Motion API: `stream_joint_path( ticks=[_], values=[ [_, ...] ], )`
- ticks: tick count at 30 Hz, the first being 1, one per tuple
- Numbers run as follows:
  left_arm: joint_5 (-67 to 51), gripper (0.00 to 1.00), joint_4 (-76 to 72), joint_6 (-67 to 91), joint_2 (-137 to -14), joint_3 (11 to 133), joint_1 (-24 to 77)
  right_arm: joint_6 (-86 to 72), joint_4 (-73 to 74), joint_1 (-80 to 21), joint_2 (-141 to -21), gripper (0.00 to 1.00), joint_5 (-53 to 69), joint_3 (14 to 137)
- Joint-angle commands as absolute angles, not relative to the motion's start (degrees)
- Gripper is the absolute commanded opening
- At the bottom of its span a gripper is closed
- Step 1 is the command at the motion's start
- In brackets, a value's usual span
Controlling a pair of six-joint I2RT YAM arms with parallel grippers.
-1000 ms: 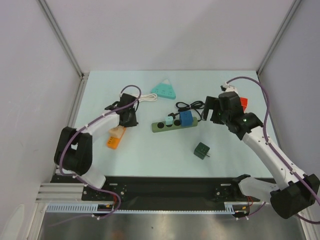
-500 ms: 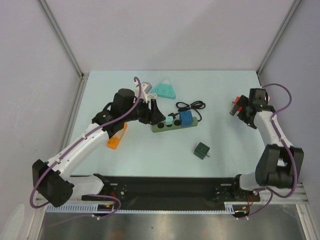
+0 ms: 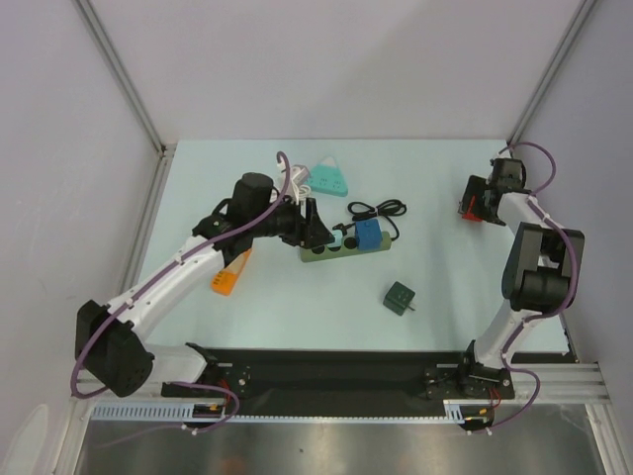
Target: Insert the plug
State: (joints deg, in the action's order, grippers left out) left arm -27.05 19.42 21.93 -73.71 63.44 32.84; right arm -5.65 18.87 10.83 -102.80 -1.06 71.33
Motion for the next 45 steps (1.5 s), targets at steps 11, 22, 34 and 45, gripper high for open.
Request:
stream_joint_path(
  ticks=[11, 22, 34, 45],
  values=[
    [-30.8, 0.65, 15.8, 23.0, -74.9, 64.3, 32.3, 3.2, 13.0, 10.9, -113.4, 0.65, 0.0, 81.6],
    [-30.8, 0.65, 16.4, 23.1, -73.2, 63.6, 32.3, 7.2, 13.7, 10.9, -114.4, 0.85, -2.5, 85.4],
    [-31.3, 0.65, 17.8, 21.9, -77.1, 67.2, 32.0, 12.3, 16.1, 12.4, -120.3, 0.79, 5.1, 90.0],
    [-28.7, 0.72, 15.0, 15.6, -74.7, 67.3, 32.0, 4.6, 24.6, 8.0, -111.5, 0.00, 10.1, 92.4]
  ],
)
